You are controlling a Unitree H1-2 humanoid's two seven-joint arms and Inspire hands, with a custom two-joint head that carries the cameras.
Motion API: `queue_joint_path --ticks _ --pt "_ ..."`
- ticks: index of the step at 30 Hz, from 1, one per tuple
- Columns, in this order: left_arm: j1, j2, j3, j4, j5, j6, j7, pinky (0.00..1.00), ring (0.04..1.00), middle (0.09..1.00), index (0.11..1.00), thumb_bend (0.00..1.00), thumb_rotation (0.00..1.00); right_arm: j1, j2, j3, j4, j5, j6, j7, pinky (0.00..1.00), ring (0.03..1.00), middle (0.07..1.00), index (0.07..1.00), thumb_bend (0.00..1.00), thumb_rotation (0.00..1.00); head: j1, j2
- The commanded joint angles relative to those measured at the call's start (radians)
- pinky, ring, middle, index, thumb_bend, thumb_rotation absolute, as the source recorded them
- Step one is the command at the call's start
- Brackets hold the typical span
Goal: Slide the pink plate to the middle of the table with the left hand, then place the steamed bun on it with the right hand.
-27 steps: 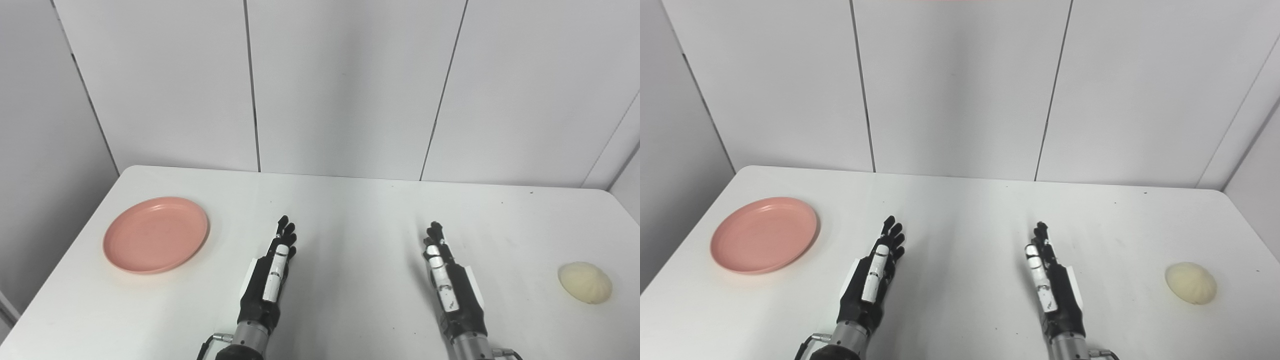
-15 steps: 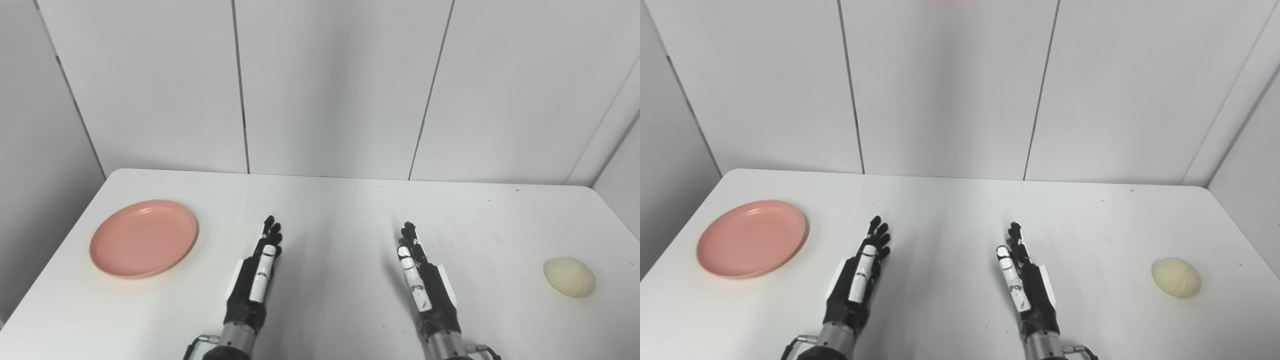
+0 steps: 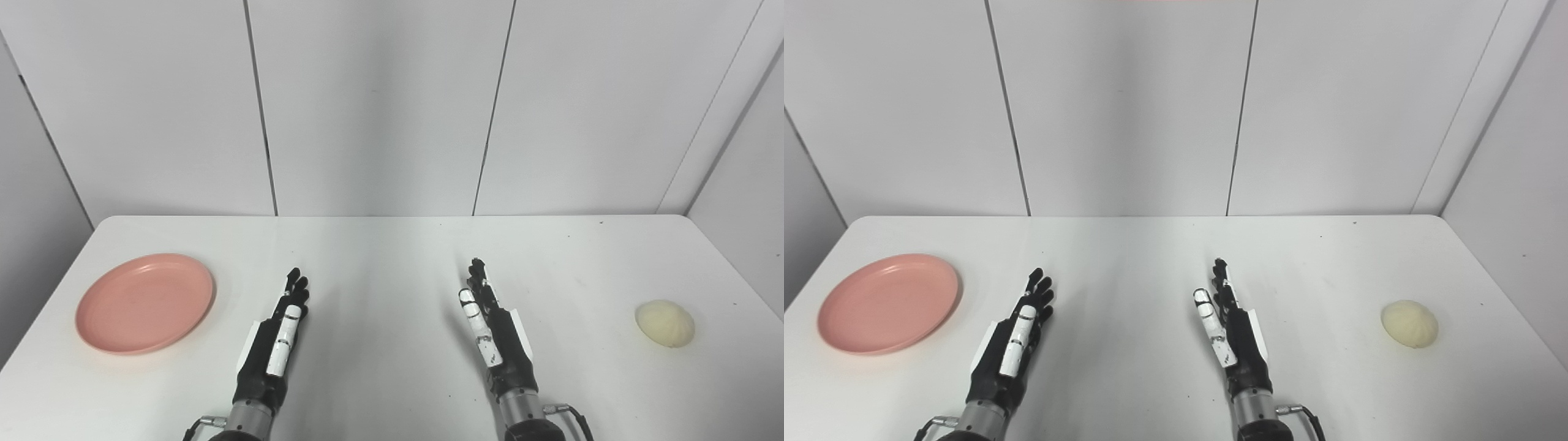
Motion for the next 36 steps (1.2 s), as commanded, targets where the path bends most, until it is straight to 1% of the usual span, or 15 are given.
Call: queue_joint_path --ticks 1,8,9,10,11,12,13,14,15,18,21,24,27,29,36 --pt "0.029 -0.001 0.005 0.010 -0.019 0.006 -0.009 1.00 1.000 1.000 1.000 0.53 1.00 0.008 -0.001 -0.009 0.036 0.016 -0.054 -0.006 1.00 1.000 1.000 1.000 0.61 0.91 0.001 0.001" --pt "0.027 -0.014 -0.001 0.032 -0.021 -0.018 -0.007 1.00 1.000 1.000 1.000 0.53 1.00 0.013 -0.013 -0.024 0.035 0.057 -0.056 0.009 1.00 1.000 1.000 1.000 0.60 0.89 0.067 -0.021" --pt "0.026 -0.022 -0.001 0.043 -0.019 -0.038 -0.001 1.00 1.000 1.000 1.000 0.53 1.00 0.015 -0.017 -0.027 0.036 0.064 -0.060 0.013 1.00 1.000 1.000 1.000 0.60 0.89 0.118 -0.037" --pt "0.026 -0.028 -0.001 0.051 -0.018 -0.052 0.003 1.00 1.000 1.000 1.000 0.52 1.00 0.017 -0.021 -0.029 0.037 0.069 -0.064 0.016 1.00 1.000 1.000 1.000 0.59 0.88 0.118 -0.037" --pt "0.020 -0.035 -0.002 0.067 -0.006 -0.079 0.015 1.00 1.000 1.000 1.000 0.52 1.00 0.020 -0.030 -0.030 0.041 0.079 -0.074 0.026 1.00 1.000 1.000 1.000 0.59 0.88 0.176 -0.056" --pt "0.016 -0.039 -0.004 0.078 0.002 -0.099 0.024 1.00 1.000 1.000 1.000 0.53 1.00 0.022 -0.037 -0.030 0.043 0.086 -0.081 0.033 1.00 1.000 1.000 1.000 0.58 0.89 0.176 -0.056" --pt "0.002 -0.041 -0.005 0.099 0.024 -0.127 0.043 1.00 1.000 1.000 1.000 0.54 1.00 0.025 -0.046 -0.034 0.051 0.100 -0.096 0.044 1.00 1.000 1.000 1.000 0.58 0.89 0.239 -0.079" --pt "-0.007 -0.043 -0.005 0.115 0.039 -0.147 0.057 1.00 1.000 1.000 1.000 0.56 0.99 0.027 -0.053 -0.037 0.058 0.111 -0.108 0.051 1.00 1.000 1.000 1.000 0.56 0.88 0.248 -0.082" --pt "-0.027 -0.044 0.003 0.139 0.049 -0.169 0.077 1.00 1.000 1.000 1.000 0.56 0.99 0.025 -0.060 -0.042 0.075 0.129 -0.127 0.062 1.00 1.000 1.000 1.000 0.55 0.88 0.291 -0.099" --pt "-0.072 -0.051 0.028 0.190 0.057 -0.217 0.120 1.00 1.000 1.000 1.000 0.60 1.00 0.017 -0.074 -0.047 0.117 0.147 -0.159 0.076 1.00 1.000 1.000 1.000 0.53 0.92 0.330 -0.118" --pt "-0.120 -0.051 0.058 0.244 0.088 -0.266 0.181 1.00 1.000 1.000 1.000 0.60 1.00 0.023 -0.085 -0.056 0.120 0.153 -0.149 0.074 1.00 1.000 1.000 1.000 0.58 0.93 0.373 -0.141" --pt "-0.183 -0.032 0.095 0.281 0.066 -0.317 0.200 1.00 1.000 1.000 1.000 0.59 1.00 0.027 -0.102 -0.063 0.119 0.167 -0.136 0.084 1.00 1.000 1.000 1.000 0.59 0.94 0.403 -0.156" --pt "-0.221 -0.013 0.131 0.247 0.080 -0.298 0.230 1.00 0.989 0.974 0.971 0.61 1.00 0.033 -0.113 -0.064 0.108 0.171 -0.116 0.087 1.00 1.000 1.000 1.000 0.56 0.96 0.417 -0.163" --pt "-0.238 0.012 0.152 0.202 0.064 -0.273 0.224 1.00 0.988 0.970 0.964 0.64 1.00 0.037 -0.120 -0.063 0.100 0.181 -0.107 0.096 1.00 1.000 1.000 1.000 0.54 0.97 0.430 -0.166" --pt "-0.284 0.081 0.245 0.105 0.023 -0.227 0.248 1.00 0.926 0.915 0.911 0.72 1.00 0.047 -0.134 -0.064 0.073 0.197 -0.083 0.109 1.00 1.000 1.000 1.000 0.53 0.97 0.442 -0.167"
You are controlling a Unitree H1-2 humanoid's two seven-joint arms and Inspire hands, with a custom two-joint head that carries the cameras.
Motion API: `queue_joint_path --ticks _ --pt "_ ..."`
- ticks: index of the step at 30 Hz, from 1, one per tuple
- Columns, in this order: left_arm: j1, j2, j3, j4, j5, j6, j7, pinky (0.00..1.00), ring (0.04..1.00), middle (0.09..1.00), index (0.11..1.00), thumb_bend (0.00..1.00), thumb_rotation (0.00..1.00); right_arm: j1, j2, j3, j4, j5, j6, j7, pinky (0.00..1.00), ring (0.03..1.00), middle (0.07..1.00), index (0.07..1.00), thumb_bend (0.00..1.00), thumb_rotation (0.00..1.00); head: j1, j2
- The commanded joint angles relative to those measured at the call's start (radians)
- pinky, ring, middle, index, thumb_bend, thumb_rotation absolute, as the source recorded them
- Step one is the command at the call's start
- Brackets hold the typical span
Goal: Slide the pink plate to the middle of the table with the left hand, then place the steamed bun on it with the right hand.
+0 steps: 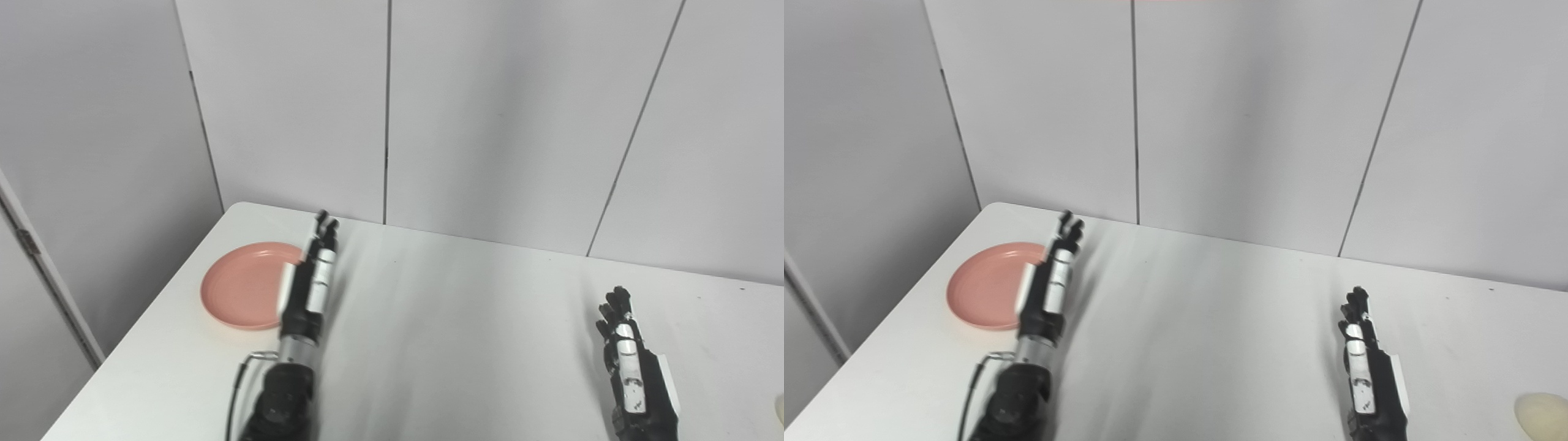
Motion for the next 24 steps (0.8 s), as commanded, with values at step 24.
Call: queue_joint_path --ticks 24 --pt "-0.116 0.299 0.198 0.252 -0.174 -0.069 0.006 0.82 0.773 0.775 0.771 0.80 1.00 0.063 -0.034 -0.026 0.038 0.013 -0.006 0.040 1.00 1.000 1.000 1.000 0.59 0.96 0.045 -0.002"
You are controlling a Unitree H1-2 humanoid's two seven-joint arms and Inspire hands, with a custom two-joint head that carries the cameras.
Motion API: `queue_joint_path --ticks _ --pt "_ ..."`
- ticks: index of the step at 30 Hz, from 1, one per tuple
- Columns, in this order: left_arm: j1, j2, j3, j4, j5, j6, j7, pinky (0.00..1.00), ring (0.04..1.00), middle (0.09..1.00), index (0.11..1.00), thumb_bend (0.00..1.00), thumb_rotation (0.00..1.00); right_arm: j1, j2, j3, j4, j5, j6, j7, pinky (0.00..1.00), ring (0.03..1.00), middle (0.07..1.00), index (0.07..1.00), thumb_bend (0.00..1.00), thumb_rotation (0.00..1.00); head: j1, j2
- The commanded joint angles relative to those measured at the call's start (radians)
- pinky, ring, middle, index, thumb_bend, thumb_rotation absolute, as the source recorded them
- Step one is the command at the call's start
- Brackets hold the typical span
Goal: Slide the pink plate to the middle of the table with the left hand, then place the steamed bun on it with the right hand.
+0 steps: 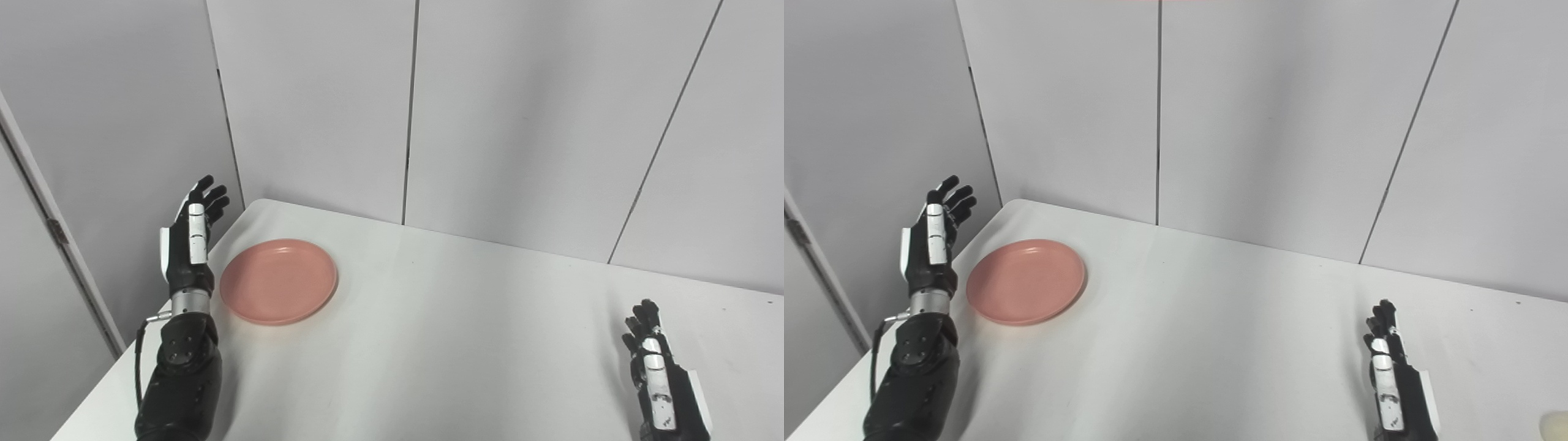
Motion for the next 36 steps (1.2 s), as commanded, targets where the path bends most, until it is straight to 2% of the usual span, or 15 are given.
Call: queue_joint_path --ticks 1,5,12,14,15,21,28,36 --pt "-0.049 0.045 0.014 0.000 -0.010 -0.028 0.002 0.81 0.771 0.775 0.768 0.80 1.00 0.056 -0.014 -0.013 0.041 0.003 -0.010 0.005 1.00 1.000 1.000 1.000 0.59 0.96 0.002 0.002" --pt "-0.051 0.065 0.020 0.047 -0.008 -0.025 0.014 0.80 0.766 0.766 0.752 0.79 1.00 0.059 -0.014 -0.017 0.036 0.009 -0.004 0.010 1.00 1.000 1.000 1.000 0.57 0.96 0.007 0.004" --pt "-0.061 0.068 0.013 0.122 -0.049 0.002 -0.019 0.83 0.789 0.779 0.769 0.77 1.00 0.059 -0.021 -0.020 0.044 0.008 -0.012 0.014 1.00 1.000 1.000 1.000 0.56 0.97 0.014 0.007" --pt "-0.061 0.070 0.003 0.135 -0.057 0.016 -0.039 0.85 0.803 0.791 0.782 0.78 1.00 0.058 -0.021 -0.022 0.046 0.010 -0.013 0.013 1.00 1.000 1.000 1.000 0.56 0.97 0.015 0.008" --pt "-0.060 0.071 -0.003 0.140 -0.060 0.023 -0.050 0.90 0.829 0.811 0.800 0.79 1.00 0.058 -0.021 -0.023 0.048 0.010 -0.015 0.012 1.00 1.000 1.000 1.000 0.57 0.96 0.016 0.008" --pt "-0.044 0.069 -0.026 0.120 -0.069 0.089 -0.099 0.97 0.879 0.846 0.839 0.80 1.00 0.057 -0.022 -0.027 0.053 0.017 -0.023 0.014 1.00 1.000 1.000 1.000 0.56 0.96 0.018 0.009" --pt "-0.043 0.053 -0.049 0.108 -0.076 0.145 -0.149 1.00 0.902 0.869 0.858 0.81 1.00 0.056 -0.023 -0.028 0.059 0.014 -0.029 0.011 1.00 1.000 1.000 1.000 0.54 0.97 0.019 0.011" --pt "-0.051 0.036 -0.083 0.127 -0.072 0.169 -0.166 1.00 0.924 0.887 0.876 0.80 1.00 0.056 -0.024 -0.029 0.065 0.009 -0.040 0.009 1.00 1.000 1.000 1.000 0.55 0.97 0.018 0.015"
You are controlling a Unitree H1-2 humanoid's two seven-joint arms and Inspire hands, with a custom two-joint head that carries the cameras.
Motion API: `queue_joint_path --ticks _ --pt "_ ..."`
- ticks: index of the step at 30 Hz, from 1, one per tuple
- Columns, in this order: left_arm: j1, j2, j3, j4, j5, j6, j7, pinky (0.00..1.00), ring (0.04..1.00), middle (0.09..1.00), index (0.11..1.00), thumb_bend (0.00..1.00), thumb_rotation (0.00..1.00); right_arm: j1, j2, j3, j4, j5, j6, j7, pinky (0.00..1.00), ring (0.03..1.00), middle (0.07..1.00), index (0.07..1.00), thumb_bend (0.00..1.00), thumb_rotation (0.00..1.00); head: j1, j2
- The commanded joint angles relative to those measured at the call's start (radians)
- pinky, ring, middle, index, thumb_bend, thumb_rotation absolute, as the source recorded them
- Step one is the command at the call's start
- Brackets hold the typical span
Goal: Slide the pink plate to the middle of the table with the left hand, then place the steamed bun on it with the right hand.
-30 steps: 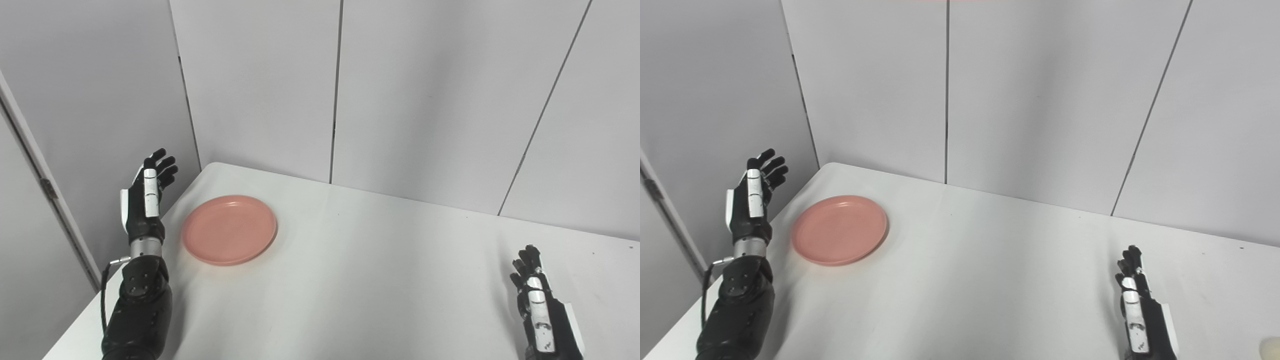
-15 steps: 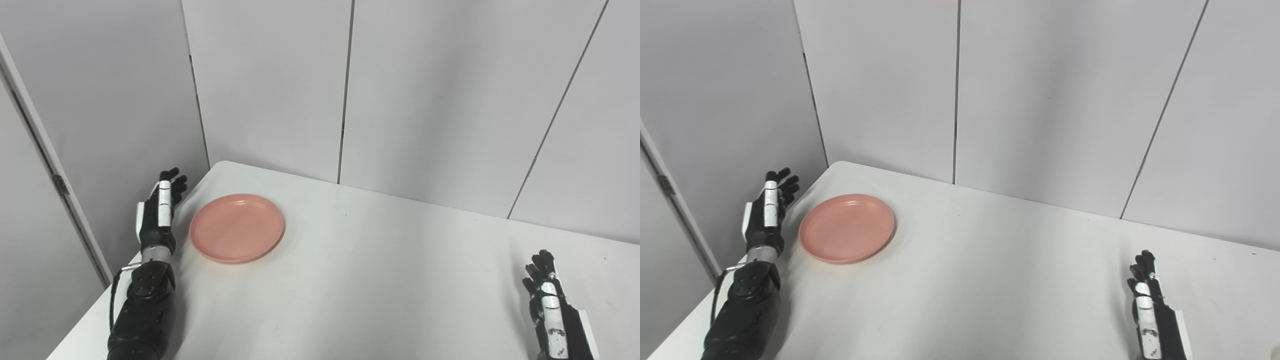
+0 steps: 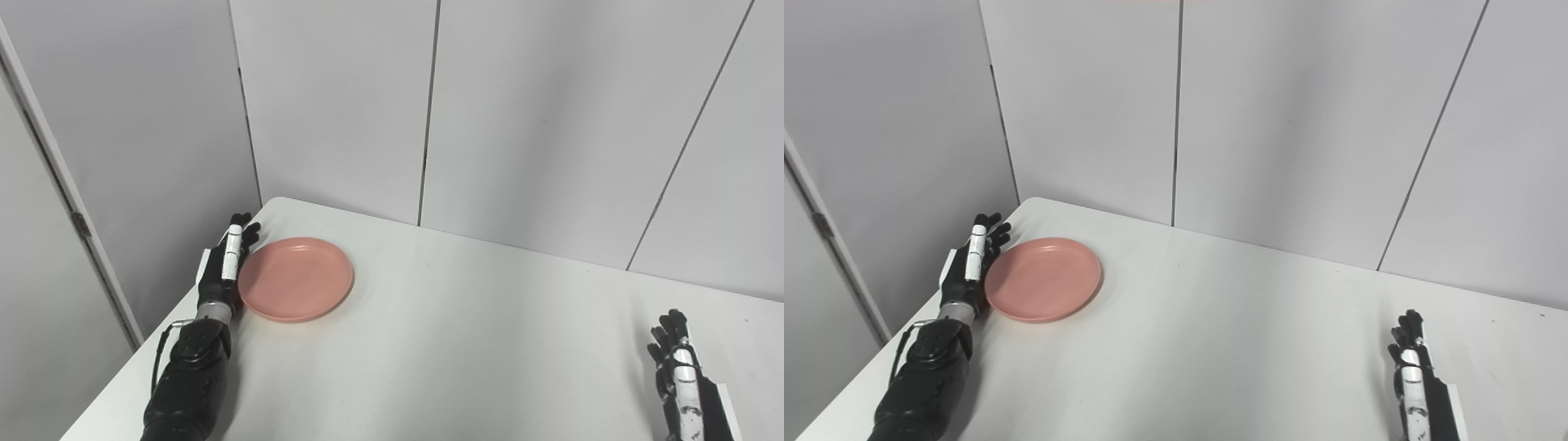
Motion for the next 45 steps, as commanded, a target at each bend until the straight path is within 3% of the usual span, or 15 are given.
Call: queue_joint_path --ticks 1,6,10,18,35,40,45 --pt "-0.039 0.003 -0.014 -0.009 -0.002 0.021 -0.026 1.00 0.926 0.888 0.876 0.80 1.00 0.054 -0.010 -0.012 0.063 -0.004 -0.040 0.004 1.00 1.000 1.000 1.000 0.56 0.97 -0.002 0.001" --pt "-0.043 -0.020 0.004 -0.018 -0.068 0.054 -0.068 0.92 0.889 0.874 0.869 0.83 1.00 0.051 -0.012 -0.012 0.065 0.002 -0.035 0.008 1.00 1.000 1.000 1.000 0.57 0.96 -0.007 0.003" --pt "-0.044 -0.047 0.013 -0.041 -0.127 0.071 -0.098 0.90 0.877 0.868 0.854 0.80 1.00 0.052 -0.011 -0.013 0.062 0.005 -0.028 0.008 1.00 1.000 1.000 1.000 0.55 0.95 -0.011 0.005" --pt "-0.050 -0.094 0.017 -0.073 -0.146 0.092 -0.096 0.85 0.846 0.834 0.825 0.80 0.99 0.050 -0.009 -0.013 0.067 0.003 -0.038 0.006 1.00 1.000 1.000 1.000 0.57 0.94 -0.017 0.005" --pt "-0.037 -0.174 -0.104 -0.113 -0.085 0.103 -0.154 0.87 0.863 0.848 0.841 0.75 1.00 0.047 0.000 -0.015 0.068 -0.001 -0.037 -0.001 1.00 1.000 1.000 1.000 0.63 0.90 -0.047 0.013" --pt "-0.013 -0.183 -0.161 -0.171 -0.068 0.150 -0.201 0.93 0.901 0.870 0.867 0.73 1.00 0.050 0.019 -0.010 0.040 -0.001 -0.028 -0.008 1.00 1.000 1.000 1.000 0.60 0.89 -0.114 0.035" --pt "0.013 -0.211 -0.192 -0.251 -0.050 0.218 -0.196 0.88 0.890 0.870 0.865 0.73 1.00 0.042 0.031 -0.002 0.045 -0.061 -0.061 -0.038 1.00 1.000 0.999 1.000 0.61 0.92 -0.139 0.046"
